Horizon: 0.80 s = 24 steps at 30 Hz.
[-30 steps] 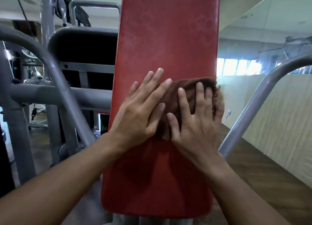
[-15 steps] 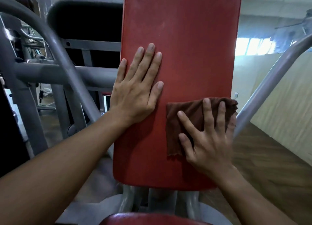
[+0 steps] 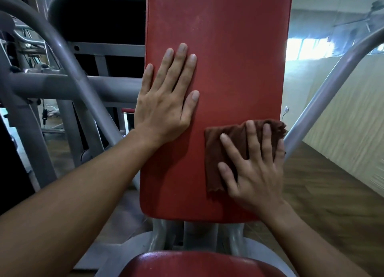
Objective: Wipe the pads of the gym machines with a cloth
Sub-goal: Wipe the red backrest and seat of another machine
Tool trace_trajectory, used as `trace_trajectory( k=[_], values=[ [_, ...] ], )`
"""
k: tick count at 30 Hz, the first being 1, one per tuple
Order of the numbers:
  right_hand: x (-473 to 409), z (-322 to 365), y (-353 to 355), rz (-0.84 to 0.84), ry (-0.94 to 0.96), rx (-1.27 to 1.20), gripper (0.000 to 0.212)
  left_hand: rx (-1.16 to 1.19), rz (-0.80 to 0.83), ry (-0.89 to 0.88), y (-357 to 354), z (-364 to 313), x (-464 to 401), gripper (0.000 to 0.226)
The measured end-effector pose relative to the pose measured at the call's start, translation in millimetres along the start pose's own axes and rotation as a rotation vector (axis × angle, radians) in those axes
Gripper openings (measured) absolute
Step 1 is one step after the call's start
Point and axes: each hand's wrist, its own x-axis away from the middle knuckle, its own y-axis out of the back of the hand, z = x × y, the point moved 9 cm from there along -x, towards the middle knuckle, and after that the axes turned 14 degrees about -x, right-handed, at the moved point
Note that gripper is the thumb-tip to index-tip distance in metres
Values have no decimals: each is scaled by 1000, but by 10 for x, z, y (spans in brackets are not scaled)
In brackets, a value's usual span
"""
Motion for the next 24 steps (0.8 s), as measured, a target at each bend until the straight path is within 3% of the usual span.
trace_trajectory(
  k=[2,6,8,12,16,19,21,24],
  values=[
    [165,19,-51,-11,-30,-16,59,-5,-3,-2,3,-5,-1,62],
    [863,144,-261,124,161,59,66,3,-7,-8,5,-5,-4,62],
    [766,63,-187,120,157,44,65,10,-1,-4,-1,-3,4,62],
    [414,1,-87,-10,-77,-19,60,3,-4,-9,3,2,8,62],
    [538,176,-202,45,1,15,62,13,22,-13,-7,-15,5,61],
    [96,180,-78,15,4,13,61,6,44,-9,-10,-1,0,61],
    [-252,235,-18,-6,-72,-16,60,82,64,-10,11,0,-6,61],
    [-476,357,-30,7,-133,-43,60,375,105,47,103,-8,124,58]
  ],
)
